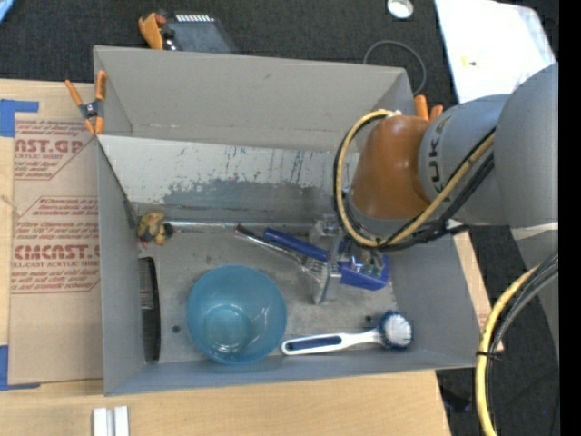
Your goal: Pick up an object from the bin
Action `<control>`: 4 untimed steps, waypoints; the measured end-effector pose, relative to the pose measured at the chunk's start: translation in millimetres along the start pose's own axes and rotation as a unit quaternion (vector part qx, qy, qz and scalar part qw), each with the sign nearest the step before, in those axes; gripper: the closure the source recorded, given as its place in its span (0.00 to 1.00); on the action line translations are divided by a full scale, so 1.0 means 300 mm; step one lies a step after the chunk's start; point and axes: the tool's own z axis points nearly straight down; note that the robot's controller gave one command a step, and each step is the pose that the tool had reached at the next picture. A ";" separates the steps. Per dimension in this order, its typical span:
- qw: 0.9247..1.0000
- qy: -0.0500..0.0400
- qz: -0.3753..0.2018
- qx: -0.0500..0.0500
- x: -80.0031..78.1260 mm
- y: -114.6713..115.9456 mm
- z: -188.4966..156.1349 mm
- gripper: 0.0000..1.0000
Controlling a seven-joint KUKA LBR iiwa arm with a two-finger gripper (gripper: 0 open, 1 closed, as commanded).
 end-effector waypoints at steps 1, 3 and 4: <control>1.000 -0.003 0.009 0.000 -0.011 -0.046 0.002 0.00; 1.000 -0.003 0.030 -0.001 -0.052 0.062 -0.002 1.00; 1.000 -0.003 0.030 -0.001 -0.052 0.062 -0.002 1.00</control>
Offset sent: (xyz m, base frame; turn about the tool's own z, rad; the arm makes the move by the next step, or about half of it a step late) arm 0.0158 0.0161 -0.0003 0.0611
